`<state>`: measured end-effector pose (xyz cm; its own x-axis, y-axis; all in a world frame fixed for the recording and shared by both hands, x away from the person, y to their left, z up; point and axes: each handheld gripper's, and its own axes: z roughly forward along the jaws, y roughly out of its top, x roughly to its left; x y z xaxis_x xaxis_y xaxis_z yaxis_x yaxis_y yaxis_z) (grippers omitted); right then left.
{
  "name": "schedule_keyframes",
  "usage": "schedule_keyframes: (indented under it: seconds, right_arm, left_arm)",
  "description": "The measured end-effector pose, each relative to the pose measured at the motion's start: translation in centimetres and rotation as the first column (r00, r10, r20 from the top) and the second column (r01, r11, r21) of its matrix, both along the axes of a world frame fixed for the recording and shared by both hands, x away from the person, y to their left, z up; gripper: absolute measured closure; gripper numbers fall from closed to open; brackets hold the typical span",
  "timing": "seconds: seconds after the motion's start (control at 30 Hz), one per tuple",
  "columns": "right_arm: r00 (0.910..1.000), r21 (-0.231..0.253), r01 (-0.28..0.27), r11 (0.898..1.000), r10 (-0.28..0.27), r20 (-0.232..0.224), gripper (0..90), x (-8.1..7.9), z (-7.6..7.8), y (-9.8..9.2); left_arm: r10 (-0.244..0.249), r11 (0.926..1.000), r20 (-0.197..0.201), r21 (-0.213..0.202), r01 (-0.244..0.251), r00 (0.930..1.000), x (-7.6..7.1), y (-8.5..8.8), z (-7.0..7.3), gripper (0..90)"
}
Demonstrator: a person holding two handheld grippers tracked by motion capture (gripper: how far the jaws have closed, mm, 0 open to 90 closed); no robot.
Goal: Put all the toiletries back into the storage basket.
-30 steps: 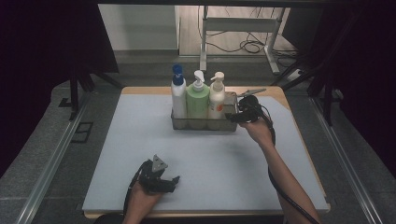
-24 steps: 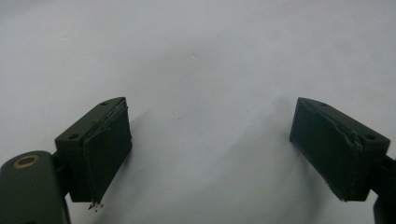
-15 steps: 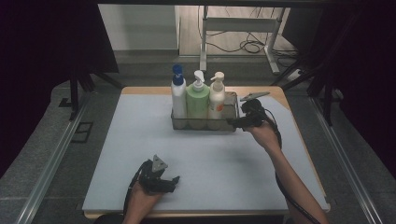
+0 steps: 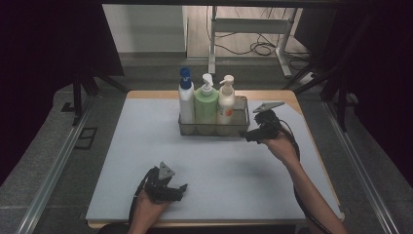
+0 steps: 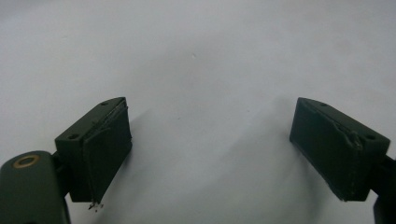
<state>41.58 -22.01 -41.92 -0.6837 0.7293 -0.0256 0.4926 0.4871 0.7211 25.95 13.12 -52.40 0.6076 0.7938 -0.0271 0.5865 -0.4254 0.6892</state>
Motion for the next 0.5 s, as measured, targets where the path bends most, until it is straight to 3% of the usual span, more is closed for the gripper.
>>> schedule_keyframes:
  seconds: [0.5]
  right_arm:
    - [0.9996,0.004,-0.028,1.000,0.028,0.008,1.9,-2.0,-0.4,-1.4]
  left_arm:
    - [0.000,1.0000,0.000,0.000,0.000,1.0000,0.0,0.0,0.0,12.4]
